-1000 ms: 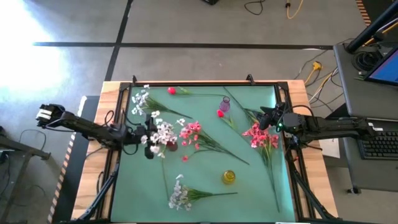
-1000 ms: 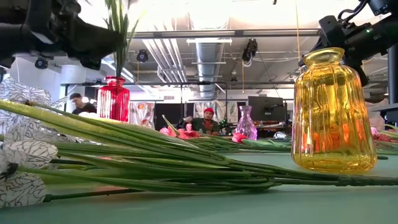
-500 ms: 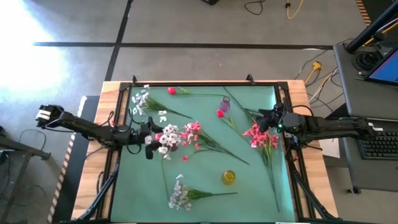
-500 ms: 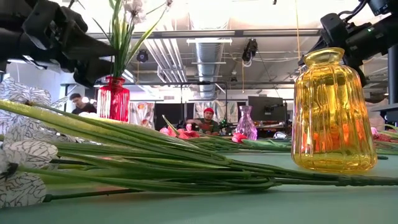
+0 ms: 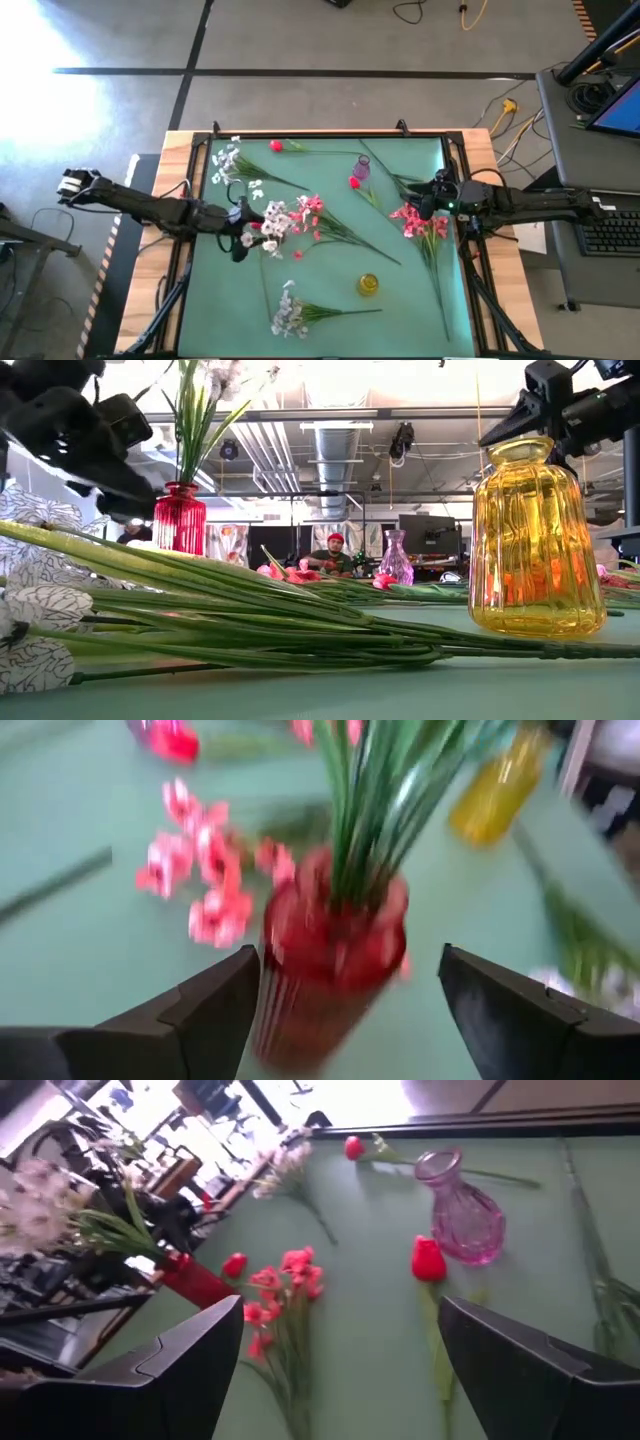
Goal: Sort flowers into vase by color
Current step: Put the right red tulip into the yellow flower vase
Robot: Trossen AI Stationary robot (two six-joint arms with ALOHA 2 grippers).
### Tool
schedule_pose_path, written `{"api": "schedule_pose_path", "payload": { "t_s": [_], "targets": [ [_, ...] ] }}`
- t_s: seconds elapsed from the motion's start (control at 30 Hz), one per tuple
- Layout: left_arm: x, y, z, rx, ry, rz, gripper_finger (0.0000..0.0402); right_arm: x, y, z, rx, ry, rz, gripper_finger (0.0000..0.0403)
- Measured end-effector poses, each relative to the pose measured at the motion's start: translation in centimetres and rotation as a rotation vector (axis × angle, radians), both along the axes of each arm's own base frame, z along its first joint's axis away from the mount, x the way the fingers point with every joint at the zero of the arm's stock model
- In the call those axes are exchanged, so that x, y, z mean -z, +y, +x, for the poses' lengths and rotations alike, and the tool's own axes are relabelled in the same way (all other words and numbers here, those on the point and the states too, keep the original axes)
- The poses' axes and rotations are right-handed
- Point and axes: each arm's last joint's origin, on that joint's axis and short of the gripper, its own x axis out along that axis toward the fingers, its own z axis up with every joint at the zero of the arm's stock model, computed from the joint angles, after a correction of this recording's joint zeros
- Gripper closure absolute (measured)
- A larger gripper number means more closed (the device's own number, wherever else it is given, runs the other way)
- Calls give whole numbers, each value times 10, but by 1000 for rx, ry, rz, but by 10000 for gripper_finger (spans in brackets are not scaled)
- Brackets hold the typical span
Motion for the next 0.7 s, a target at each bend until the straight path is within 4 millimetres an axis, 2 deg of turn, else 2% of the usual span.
{"api": "schedule_pose_path", "payload": {
  "t_s": [0.13, 0.23, 0.47, 0.7],
  "targets": [
    [-18, 1, -5, -13, 167, 17, 109, -3, 0, 8, -7, 41, 22, 76],
    [-30, 2, -9, -18, 223, 23, 109, -7, 0, 15, -2, 100, 30, 76],
    [-48, 4, -17, -34, 212, 4, 109, -20, 0, 30, 20, 304, 52, 76],
    [-50, 8, -30, -156, 246, -68, 109, -33, 0, 45, 35, 441, 90, 76]
  ]
}}
